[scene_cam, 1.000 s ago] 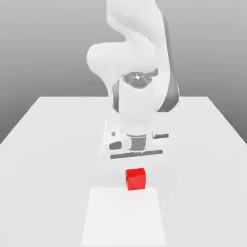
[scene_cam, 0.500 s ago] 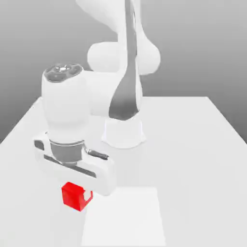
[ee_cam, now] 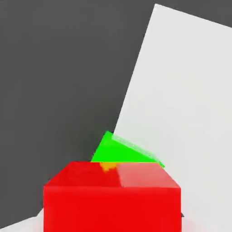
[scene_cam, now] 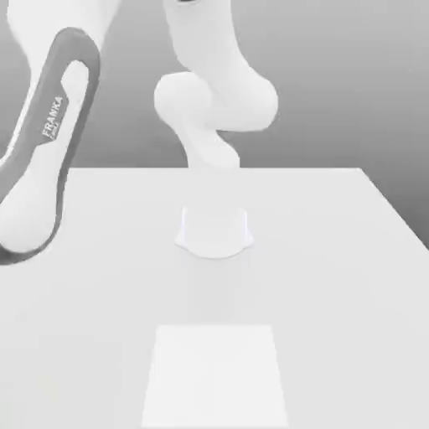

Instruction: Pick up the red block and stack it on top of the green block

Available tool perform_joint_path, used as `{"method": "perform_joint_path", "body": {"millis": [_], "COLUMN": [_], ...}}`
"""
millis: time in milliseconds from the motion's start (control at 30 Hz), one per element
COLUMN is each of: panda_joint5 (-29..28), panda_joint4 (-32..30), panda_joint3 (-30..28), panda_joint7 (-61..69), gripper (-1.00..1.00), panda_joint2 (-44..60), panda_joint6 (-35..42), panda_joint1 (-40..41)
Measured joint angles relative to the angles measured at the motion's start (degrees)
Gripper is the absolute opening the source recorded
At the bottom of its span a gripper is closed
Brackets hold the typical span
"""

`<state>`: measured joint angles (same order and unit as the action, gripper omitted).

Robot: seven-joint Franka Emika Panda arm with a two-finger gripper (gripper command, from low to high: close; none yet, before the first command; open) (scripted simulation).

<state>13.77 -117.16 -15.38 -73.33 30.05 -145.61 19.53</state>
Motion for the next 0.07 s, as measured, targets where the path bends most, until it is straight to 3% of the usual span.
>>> {"method": "perform_joint_path", "body": {"millis": [67], "panda_joint5": [0.00], "panda_joint4": [0.00], "panda_joint3": [0.00], "panda_joint7": [0.00], "gripper": [1.00], "panda_joint2": [0.00], "panda_joint6": [0.00], "panda_joint1": [0.00]}}
